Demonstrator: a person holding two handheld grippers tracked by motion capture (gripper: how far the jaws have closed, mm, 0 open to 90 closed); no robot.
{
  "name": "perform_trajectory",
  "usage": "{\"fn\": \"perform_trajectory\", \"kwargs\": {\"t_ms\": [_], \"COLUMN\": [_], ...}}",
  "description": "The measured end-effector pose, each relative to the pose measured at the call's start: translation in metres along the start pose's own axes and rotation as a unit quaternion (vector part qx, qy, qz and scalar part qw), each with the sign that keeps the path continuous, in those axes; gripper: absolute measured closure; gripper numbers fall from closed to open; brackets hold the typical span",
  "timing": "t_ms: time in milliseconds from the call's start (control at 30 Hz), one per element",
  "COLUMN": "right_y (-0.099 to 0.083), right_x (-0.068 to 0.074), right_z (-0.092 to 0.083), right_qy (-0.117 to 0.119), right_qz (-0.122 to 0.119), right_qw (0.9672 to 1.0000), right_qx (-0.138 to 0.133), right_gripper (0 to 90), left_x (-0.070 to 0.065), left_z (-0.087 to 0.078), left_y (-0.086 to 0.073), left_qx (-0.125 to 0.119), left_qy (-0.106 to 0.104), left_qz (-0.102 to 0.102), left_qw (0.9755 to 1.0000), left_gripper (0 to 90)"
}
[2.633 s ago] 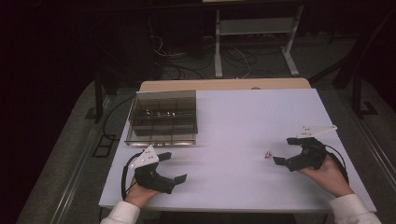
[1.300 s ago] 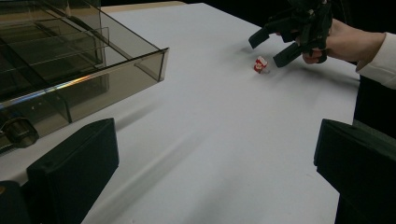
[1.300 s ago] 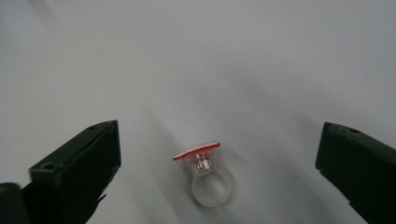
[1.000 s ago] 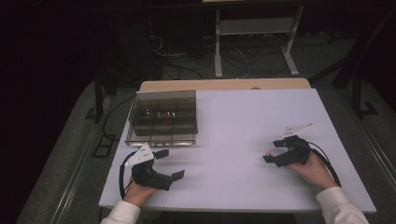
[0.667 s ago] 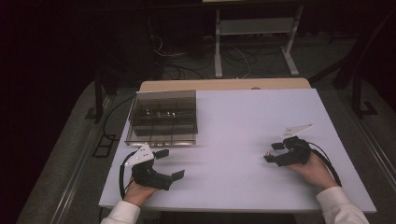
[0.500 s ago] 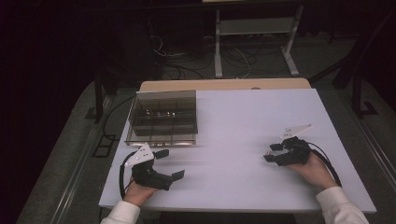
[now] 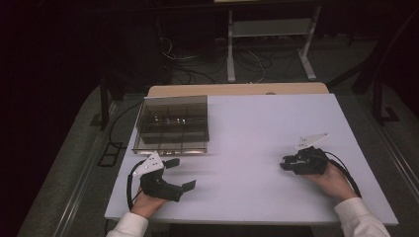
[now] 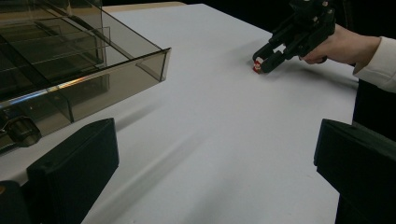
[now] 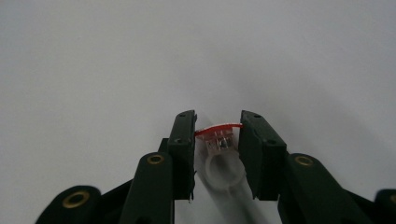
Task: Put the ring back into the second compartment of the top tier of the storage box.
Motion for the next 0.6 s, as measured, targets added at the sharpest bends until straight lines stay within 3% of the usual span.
{"fn": "perform_trajectory", "kwargs": {"t_ms": [333, 600], "right_y": [0.001, 0.005], "right_x": [-0.003, -0.005], "right_z": [-0.003, -0.014], "right_qy": [0.011, 0.024], "right_qz": [0.019, 0.038], "right_qw": [0.9997, 0.9984], "right_qx": [-0.009, -0.035], "right_gripper": [69.9, 70.1], "left_x": [0.000, 0.000], "left_z": [0.001, 0.001], "left_y": [0.000, 0.000], "left_qx": [0.000, 0.000], "left_qy": [-0.002, -0.002], "left_qz": [0.001, -0.001], "left_qw": [1.0000, 1.0000], "left_gripper": [0.0, 0.0]}}
Point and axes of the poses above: each handheld gripper's, and its own axes: z roughly forward along the jaws, y roughly out of its top, x roughly to its left, the point moved 3 cm from there along z, roughly forward along the jaws, and after that the axes turned 7 degrees about z, right-handed, at the moved point
